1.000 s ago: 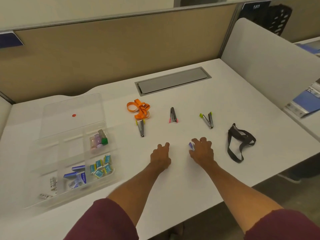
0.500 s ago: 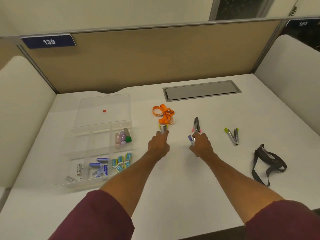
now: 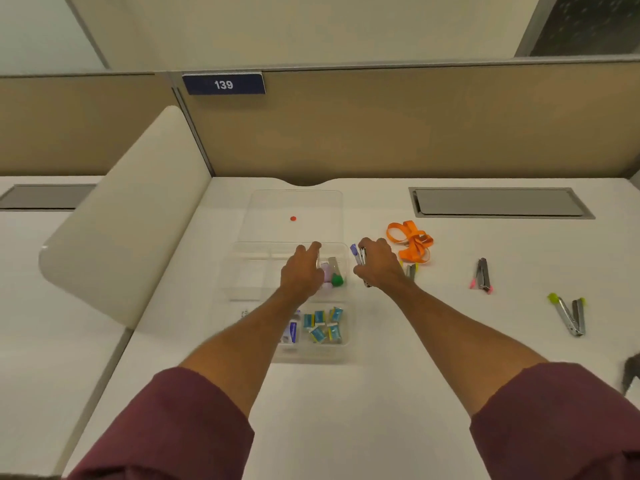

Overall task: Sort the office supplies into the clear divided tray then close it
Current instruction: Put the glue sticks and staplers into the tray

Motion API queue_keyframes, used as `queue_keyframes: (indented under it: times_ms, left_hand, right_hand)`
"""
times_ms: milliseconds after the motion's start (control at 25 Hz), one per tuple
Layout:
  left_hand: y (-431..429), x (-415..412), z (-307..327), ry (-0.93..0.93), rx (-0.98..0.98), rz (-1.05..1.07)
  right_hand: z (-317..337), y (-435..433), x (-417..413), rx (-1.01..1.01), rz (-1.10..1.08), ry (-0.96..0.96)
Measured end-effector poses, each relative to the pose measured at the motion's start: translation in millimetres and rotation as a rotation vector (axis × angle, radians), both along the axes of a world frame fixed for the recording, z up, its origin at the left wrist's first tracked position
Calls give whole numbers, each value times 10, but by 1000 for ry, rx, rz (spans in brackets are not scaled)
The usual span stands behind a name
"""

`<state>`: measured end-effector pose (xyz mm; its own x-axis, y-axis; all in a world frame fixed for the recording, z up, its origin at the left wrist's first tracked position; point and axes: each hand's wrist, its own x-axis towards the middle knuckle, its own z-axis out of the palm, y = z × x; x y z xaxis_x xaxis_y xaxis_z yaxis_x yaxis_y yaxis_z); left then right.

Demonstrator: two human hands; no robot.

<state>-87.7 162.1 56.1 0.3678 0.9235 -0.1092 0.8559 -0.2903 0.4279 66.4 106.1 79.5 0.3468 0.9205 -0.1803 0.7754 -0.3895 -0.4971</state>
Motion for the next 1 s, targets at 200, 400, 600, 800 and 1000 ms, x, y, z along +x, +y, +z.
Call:
queue_keyframes:
  times_ms: [200, 400, 600, 800, 1000]
  left_hand:
    - [358, -398, -84, -32, -28, 72]
    - [523, -466, -259, -4, -68, 11]
    - [602, -524, -449, 150, -117, -42]
    - [634, -637, -473, 151, 31, -119]
    - [683, -926, -512, 132, 173, -161]
  right_hand:
    - [-17, 339, -447, 11, 31, 13]
    - [-121, 559, -752, 38, 46, 37]
    - [-243, 723, -877, 12, 38, 53]
    - [-317, 868, -1027, -9, 44, 33]
    - [-374, 1001, -1260, -100, 132, -67]
